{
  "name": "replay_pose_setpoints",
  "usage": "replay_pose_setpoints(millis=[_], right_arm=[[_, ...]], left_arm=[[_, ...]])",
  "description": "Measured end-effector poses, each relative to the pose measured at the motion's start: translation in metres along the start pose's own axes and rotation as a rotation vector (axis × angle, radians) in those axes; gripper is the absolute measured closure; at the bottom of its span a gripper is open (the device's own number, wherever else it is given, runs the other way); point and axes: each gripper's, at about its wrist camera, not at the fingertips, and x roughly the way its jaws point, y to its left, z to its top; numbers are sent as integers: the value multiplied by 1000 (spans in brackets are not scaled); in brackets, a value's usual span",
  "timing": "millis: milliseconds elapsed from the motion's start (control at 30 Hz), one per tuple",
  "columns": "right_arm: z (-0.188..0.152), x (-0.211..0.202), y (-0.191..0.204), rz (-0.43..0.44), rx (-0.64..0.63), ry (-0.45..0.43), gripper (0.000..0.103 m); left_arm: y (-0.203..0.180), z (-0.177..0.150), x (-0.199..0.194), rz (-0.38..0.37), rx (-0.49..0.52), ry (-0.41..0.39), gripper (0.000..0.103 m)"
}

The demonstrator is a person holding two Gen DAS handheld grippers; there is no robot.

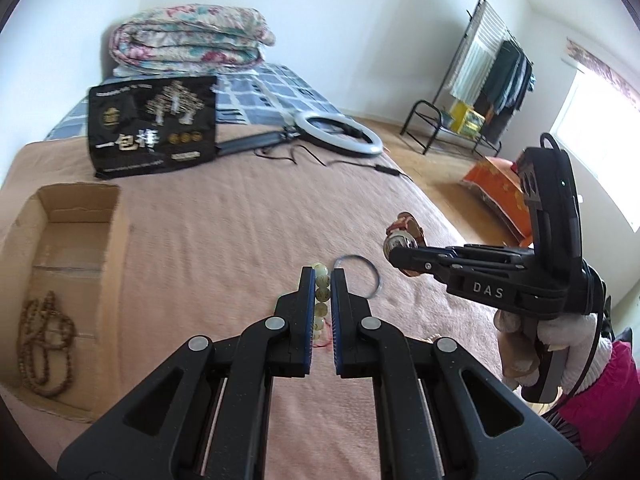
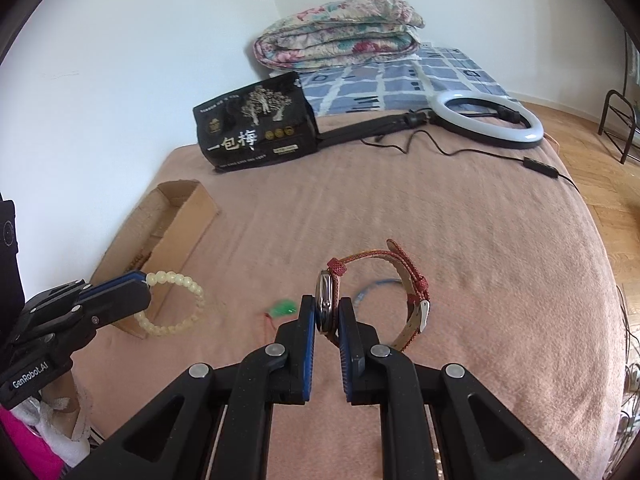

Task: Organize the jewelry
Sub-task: 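Lift the bracelet and watch and carry both toward the cardboard box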

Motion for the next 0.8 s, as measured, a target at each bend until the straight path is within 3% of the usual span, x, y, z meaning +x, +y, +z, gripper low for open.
replay_pose_setpoints(millis=[800], right_arm=[[34, 45, 119, 138, -103, -22, 94]], left_arm=[[118, 3, -77, 169, -149, -143, 98]])
